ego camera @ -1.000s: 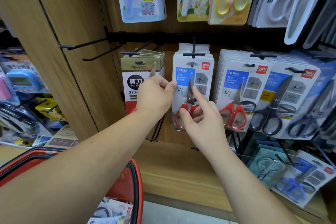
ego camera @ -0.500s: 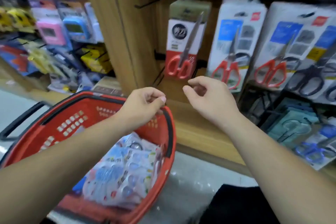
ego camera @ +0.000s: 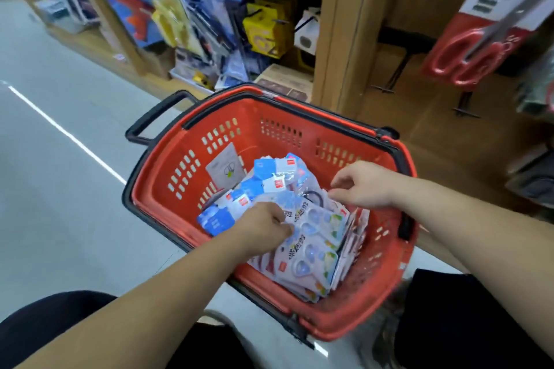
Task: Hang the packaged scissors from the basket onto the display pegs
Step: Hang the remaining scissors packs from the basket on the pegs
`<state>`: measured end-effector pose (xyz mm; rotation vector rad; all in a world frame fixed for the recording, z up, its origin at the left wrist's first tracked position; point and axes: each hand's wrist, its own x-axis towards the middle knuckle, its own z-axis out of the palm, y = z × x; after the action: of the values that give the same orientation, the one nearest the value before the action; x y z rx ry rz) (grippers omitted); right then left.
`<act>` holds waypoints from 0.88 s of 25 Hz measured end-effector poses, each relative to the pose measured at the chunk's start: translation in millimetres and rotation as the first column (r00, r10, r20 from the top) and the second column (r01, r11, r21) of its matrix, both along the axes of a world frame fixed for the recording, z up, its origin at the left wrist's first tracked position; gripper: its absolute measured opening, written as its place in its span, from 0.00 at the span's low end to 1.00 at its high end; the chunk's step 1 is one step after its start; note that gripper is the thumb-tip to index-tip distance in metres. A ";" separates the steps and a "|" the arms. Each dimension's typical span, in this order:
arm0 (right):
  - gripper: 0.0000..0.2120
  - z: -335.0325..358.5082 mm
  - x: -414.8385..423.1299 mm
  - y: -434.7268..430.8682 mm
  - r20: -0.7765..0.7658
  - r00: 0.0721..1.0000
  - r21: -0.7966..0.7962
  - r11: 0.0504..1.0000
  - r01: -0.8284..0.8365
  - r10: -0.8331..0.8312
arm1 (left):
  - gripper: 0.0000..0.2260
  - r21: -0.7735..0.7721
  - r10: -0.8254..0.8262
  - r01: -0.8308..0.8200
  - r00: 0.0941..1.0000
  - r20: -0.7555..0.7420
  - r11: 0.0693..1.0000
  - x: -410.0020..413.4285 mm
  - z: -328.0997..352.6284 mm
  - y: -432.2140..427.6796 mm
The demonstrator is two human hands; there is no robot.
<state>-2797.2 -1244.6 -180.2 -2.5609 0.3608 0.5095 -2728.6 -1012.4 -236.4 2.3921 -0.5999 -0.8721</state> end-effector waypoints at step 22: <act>0.15 -31.4 15.5 -21.7 -0.231 0.940 0.004 0.966 -0.258 0.252 | 0.27 0.428 -0.558 0.528 0.827 -0.064 0.733 34.0 4.6 -20.9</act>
<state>-2781.6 -1266.4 -211.6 -2.5941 0.1124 0.9072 -2694.6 -1033.3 -231.8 2.6832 -1.3082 -1.2808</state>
